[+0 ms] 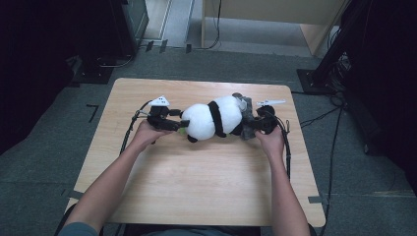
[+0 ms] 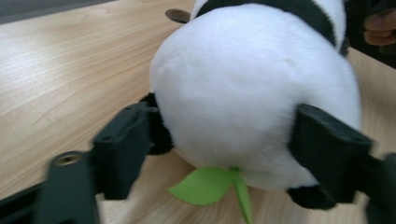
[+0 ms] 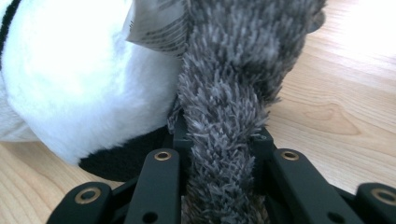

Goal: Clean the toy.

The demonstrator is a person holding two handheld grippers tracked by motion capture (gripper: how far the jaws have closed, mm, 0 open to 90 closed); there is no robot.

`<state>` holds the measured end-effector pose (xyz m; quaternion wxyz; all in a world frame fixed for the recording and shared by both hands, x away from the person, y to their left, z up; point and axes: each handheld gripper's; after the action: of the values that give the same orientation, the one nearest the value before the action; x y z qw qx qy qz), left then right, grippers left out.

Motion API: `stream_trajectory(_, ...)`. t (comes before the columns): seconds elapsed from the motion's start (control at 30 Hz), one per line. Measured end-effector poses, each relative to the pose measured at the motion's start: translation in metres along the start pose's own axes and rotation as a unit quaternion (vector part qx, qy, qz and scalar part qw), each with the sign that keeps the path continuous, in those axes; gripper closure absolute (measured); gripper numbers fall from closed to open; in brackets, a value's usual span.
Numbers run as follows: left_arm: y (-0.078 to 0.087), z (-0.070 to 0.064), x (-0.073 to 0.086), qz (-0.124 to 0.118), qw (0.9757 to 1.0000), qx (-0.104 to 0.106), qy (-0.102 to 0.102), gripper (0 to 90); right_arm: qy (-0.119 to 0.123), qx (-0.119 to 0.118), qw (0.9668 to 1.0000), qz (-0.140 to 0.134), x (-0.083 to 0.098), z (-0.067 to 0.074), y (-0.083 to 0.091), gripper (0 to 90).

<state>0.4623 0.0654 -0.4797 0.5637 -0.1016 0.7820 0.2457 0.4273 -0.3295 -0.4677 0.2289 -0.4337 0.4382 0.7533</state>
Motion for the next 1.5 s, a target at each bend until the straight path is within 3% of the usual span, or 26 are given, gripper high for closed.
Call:
stream_trajectory(0.1, -0.004, 0.002, 0.005, 0.004, 0.9998, 0.016, 0.011, 14.8, 0.011, 0.001, 0.9999, 0.002, -0.002, 0.004, -0.003, 74.3)
stream_trajectory(0.2, -0.007, -0.002, 0.01, 0.025, 0.9986, 0.043, 0.018, 13.0, 0.028, -0.001, 0.9996, 0.003, -0.003, 0.01, -0.004, 75.3)
stream_trajectory(0.3, -0.01, -0.011, 0.012, 0.051, 0.9969, 0.058, 0.014, 8.7, 0.041, -0.001, 0.9992, -0.004, -0.004, 0.015, -0.004, 75.7)
stream_trajectory(0.37, -0.013, -0.02, 0.012, 0.068, 0.9955, 0.064, 0.017, 1.1, 0.04, -0.002, 0.9991, -0.009, -0.004, 0.018, -0.005, 75.9)
stream_trajectory(0.47, -0.014, -0.032, 0.013, 0.086, 0.9948, 0.052, -0.015, 0.0, 0.04, -0.009, 0.9991, -0.01, -0.004, 0.023, -0.008, 75.9)
stream_trajectory(0.67, -0.01, -0.023, 0.022, 0.063, 0.9966, 0.047, 0.022, 2.2, 0.028, -0.009, 0.9994, -0.016, -0.003, 0.025, -0.011, 75.8)
stream_trajectory(0.77, -0.009, -0.025, 0.021, 0.062, 0.9974, 0.036, 0.013, 8.2, 0.027, -0.001, 0.9995, -0.015, -0.004, 0.026, -0.011, 75.7)
stream_trajectory(0.83, -0.007, -0.026, 0.023, 0.048, 0.9982, 0.024, 0.026, 14.1, 0.021, 0.002, 0.9996, -0.018, -0.003, 0.024, -0.011, 75.4)
stream_trajectory(0.93, -0.002, -0.029, 0.022, 0.041, 0.9988, 0.012, 0.024, 27.7, 0.011, 0.007, 0.9996, -0.024, -0.002, 0.021, -0.008, 74.6)
stream_trajectory(1.1, 0.003, -0.038, 0.012, 0.052, 0.9984, 0.0, 0.022, 47.1, 0.003, 0.017, 0.999, -0.04, -0.007, 0.017, 0.006, 74.0)
stream_trajectory(1.2, 0.006, -0.039, 0.007, 0.048, 0.9973, -0.001, 0.055, 51.7, -0.003, 0.021, 0.9981, -0.058, -0.013, 0.017, 0.02, 74.1)
stream_trajectory(1.27, 0.009, -0.039, 0.004, 0.042, 0.9962, 0.0, 0.076, 53.2, -0.01, 0.015, 0.9966, -0.08, -0.019, 0.019, 0.032, 74.2)
stream_trajectory(1.37, 0.014, -0.044, -0.004, 0.027, 0.9961, -0.015, 0.082, 53.5, -0.017, -0.001, 0.9942, -0.106, -0.03, 0.027, 0.048, 74.2)
stream_trajectory(1.5, 0.02, -0.054, -0.012, -0.009, 0.9953, -0.034, 0.091, 53.2, -0.007, -0.037, 0.9918, -0.122, -0.044, 0.054, 0.058, 74.1)
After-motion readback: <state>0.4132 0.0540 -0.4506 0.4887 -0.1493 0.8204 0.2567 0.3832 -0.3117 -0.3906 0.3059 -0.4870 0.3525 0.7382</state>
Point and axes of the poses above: each handheld gripper's, and its own axes: y roughly backward along the jaws, x roughly out of its underside, z roughly to its left, and after that the axes turned 15 degrees about -z, right-handed
